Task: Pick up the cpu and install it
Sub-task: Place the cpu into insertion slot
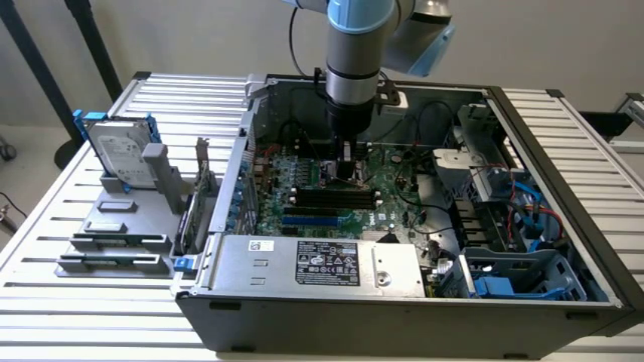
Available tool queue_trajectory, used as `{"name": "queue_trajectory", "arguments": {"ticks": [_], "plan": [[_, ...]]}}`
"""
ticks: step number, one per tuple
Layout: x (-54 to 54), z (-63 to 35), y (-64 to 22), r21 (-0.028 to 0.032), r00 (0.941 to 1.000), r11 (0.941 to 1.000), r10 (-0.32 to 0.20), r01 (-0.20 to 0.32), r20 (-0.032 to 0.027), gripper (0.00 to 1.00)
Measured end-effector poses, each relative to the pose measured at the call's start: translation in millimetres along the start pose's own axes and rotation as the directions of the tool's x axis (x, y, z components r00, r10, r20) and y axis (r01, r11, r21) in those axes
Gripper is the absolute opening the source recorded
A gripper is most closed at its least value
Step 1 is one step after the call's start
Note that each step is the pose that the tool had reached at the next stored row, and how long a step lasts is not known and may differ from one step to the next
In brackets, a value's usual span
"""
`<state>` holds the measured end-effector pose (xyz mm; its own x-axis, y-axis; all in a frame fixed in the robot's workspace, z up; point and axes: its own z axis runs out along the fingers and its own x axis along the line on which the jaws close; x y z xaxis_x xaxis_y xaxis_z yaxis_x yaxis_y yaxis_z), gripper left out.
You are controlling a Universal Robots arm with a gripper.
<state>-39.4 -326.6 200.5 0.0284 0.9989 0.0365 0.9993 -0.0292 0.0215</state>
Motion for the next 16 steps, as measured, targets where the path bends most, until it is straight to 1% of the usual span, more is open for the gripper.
{"name": "queue_trajectory", "arguments": {"ticks": [9, 16], "plan": [[0.1, 0.2, 0.4, -0.0001, 1.0000, 1.0000, 0.002, -0.002, -0.0001, 0.55], [0.2, 1.2, 0.6, -0.0002, 1.0000, 1.0000, 0.007, -0.007, 0.0020, 0.55]]}}
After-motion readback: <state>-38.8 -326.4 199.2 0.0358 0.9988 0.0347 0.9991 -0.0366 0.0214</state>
